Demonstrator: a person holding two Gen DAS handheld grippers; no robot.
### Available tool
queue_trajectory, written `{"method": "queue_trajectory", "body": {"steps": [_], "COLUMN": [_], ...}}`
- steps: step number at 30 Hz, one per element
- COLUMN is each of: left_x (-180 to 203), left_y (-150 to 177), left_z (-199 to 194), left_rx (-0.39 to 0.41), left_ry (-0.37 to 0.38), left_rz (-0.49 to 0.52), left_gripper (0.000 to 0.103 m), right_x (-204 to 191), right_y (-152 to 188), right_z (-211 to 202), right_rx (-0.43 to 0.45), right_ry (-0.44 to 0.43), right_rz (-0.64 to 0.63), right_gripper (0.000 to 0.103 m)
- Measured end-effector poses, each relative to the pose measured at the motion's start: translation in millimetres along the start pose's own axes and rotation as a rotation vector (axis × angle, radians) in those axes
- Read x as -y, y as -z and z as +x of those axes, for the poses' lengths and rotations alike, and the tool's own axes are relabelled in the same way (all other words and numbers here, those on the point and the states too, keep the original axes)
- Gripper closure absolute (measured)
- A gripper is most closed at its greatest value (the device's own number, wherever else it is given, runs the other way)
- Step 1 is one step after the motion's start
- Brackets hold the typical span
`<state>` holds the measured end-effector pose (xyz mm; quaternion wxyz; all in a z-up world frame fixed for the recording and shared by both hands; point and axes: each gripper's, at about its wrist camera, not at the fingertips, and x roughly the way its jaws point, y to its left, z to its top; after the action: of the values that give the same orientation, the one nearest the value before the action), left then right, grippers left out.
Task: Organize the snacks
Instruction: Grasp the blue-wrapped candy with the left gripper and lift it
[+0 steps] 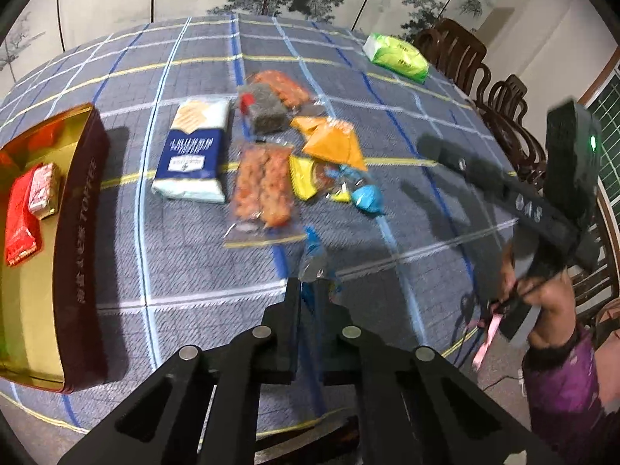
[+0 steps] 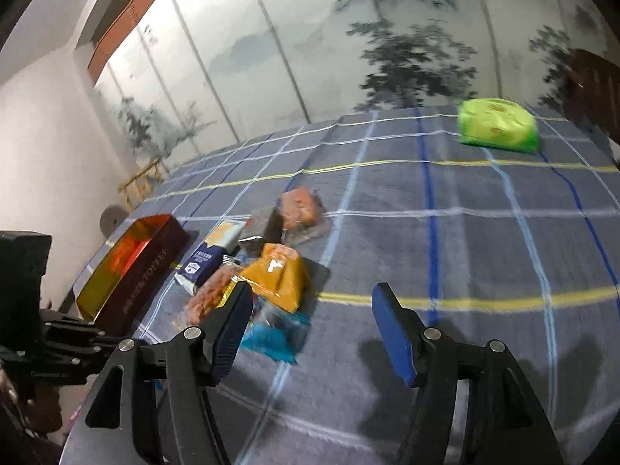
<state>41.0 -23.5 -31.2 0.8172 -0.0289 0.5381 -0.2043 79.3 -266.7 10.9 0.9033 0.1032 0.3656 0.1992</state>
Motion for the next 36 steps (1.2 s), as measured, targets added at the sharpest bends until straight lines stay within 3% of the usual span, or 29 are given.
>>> {"method": "queue_trajectory", "body": {"steps": [5,6,7,9,10,14,17,18,21,25,29,32,36], "left_x": [2.1,3.9,5.5,7.2,7.6,15.0,23.2,25.4,31.7,37.7,35.4,23.7,11.4], "left_y": [3.5,1.8,-0.9,-6.0,-8.5,-14.3,-15.9,-15.9,-15.7,-13.8,-3.2,3.0,7.2], "left_z": [8.7,9.9,12.7,18.3,19.9,27.0,40.3,43.7,55.0,56.8,40.9,19.5,-12.9], "left_rx": [-0.021,-0.014,-0.015,-0.033,-0.031,-0.036,-0.073,-0.087,-0.102,-0.06,0.0,0.004,0.049], "left_ry": [-0.008,-0.013,-0.022,-0.047,-0.034,-0.031,-0.05,-0.043,-0.071,-0.111,-0.15,-0.071,-0.031], "left_rz": [0.017,0.026,0.035,0.041,0.037,0.069,0.113,0.12,0.144,0.2,0.209,0.138,0.09], "left_gripper": [0.096,0.087,0.069,0.047,0.046,0.046,0.059,0.068,0.072,0.081,0.083,0.083,0.083], "right_x": [-7.2,-7.7,-7.1,-6.9,-5.6,3.6,10.6,12.1,13.7,13.8,13.4,14.3,6.6], "right_y": [-2.6,0.0,1.2,6.9,9.4,15.8,17.8,17.8,18.0,19.2,20.3,18.4,4.8], "right_z": [9.5,10.7,11.7,11.6,11.8,7.7,4.6,4.5,4.5,5.7,6.7,8.9,15.3], "right_rx": [0.005,0.004,0.002,-0.006,-0.011,-0.008,0.0,0.001,0.005,0.001,-0.003,-0.016,-0.029], "right_ry": [-0.015,-0.017,-0.016,-0.017,-0.016,-0.012,-0.013,-0.012,-0.014,-0.019,-0.017,-0.012,-0.025], "right_rz": [0.012,0.017,0.019,0.025,0.03,0.061,0.084,0.088,0.092,0.093,0.084,0.072,0.019], "right_gripper": [0.038,0.037,0.037,0.037,0.037,0.037,0.037,0.037,0.036,0.036,0.036,0.036,0.036]}}
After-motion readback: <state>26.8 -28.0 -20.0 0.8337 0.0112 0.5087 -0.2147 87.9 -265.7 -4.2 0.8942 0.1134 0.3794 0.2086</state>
